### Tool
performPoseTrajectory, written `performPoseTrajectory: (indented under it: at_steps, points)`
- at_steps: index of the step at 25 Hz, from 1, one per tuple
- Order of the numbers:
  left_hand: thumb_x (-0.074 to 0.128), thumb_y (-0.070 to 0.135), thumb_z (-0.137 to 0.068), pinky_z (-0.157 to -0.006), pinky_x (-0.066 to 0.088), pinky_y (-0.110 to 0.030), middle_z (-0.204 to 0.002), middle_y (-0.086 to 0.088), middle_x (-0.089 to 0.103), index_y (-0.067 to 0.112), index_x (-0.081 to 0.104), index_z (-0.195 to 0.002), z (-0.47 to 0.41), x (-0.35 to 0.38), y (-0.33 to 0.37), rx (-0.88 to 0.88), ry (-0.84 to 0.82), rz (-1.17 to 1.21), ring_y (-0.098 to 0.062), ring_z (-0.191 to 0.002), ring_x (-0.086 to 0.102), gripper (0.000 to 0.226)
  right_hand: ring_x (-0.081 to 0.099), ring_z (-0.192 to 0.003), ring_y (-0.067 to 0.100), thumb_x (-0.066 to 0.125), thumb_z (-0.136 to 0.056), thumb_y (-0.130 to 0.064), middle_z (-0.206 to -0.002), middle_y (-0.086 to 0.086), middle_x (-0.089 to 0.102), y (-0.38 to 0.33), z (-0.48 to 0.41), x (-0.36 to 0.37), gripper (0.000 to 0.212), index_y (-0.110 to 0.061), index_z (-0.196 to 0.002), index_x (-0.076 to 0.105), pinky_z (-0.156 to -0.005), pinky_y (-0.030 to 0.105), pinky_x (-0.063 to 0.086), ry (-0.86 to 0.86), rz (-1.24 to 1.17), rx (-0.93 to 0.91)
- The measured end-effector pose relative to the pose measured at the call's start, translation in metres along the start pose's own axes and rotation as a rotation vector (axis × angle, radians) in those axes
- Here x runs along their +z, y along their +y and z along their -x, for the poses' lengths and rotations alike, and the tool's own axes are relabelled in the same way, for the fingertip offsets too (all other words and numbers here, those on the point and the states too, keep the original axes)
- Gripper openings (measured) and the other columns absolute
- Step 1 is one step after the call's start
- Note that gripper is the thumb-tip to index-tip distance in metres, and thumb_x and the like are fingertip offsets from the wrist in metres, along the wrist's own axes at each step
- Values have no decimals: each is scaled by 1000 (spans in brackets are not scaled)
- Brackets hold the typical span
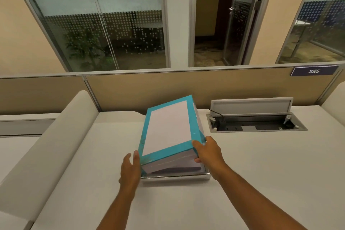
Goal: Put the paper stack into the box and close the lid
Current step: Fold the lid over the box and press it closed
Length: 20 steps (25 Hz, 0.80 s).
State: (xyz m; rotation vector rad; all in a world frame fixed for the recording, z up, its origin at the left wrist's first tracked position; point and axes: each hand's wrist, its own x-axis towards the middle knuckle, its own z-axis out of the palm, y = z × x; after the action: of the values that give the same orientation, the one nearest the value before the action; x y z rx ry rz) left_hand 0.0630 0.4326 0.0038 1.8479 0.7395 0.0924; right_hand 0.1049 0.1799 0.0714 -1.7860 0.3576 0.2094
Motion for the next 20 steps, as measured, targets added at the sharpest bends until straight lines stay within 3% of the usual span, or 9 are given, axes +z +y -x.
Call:
performPoseTrajectory:
  at_steps: [1, 3, 6, 10, 15, 20]
  points:
    - [30, 70, -103, -87, 57, -40, -119, -9, 69, 16, 53, -145, -2, -1, 3, -97, -85, 95, -24, -103, 68, 73, 71, -90, 23, 67, -97, -38, -109, 1, 59, 2, -1, -1, 36, -23, -121, 46, -62, 27, 65, -2, 4, 15]
    - [35, 49, -110, -65, 53, -27, -101, -6, 68, 9, 59, -136, -1, -2, 11, -118, -185, 126, -17, -87, 65, 53, 71, -87, 24, 66, -97, -39, -110, 3, 60, 8, -4, -2, 35, -22, -121, 46, -59, 25, 64, -4, 12, 44]
    - [42, 38, -111, -49, 55, -15, -102, -12, 70, 10, 59, -133, -2, 0, 11, -50, -209, 98, -19, -84, 68, 39, 69, -83, 23, 62, -99, -40, -112, 4, 61, 16, -10, -5, 35, -20, -123, 46, -54, 22, 61, -1, 18, 77]
    - [47, 35, -111, -58, 60, -24, -108, -14, 73, 19, 58, -134, -5, 5, 8, -55, -207, 152, -22, -89, 72, 30, 70, -77, 23, 55, -102, -45, -112, 6, 64, 26, -18, -11, 34, -18, -121, 48, -55, 23, 62, -15, 88, 147]
    - [54, 32, -109, -67, 59, -33, -108, -14, 72, 20, 61, -126, -8, 5, 9, -114, -146, 259, -21, -89, 69, 22, 70, -68, 23, 43, -103, -52, -107, 6, 66, 47, -25, -16, 38, -19, -121, 50, -72, 38, 68, -34, 200, 201]
    - [67, 29, -102, -73, 60, -40, -107, -15, 76, 12, 64, -127, -14, -1, 3, -237, -138, 210, -27, -95, 72, 31, 68, -73, 20, 41, -104, -52, -99, 5, 64, 65, -22, -18, 37, -19, -118, 52, -68, 33, 67, -31, 342, 168]
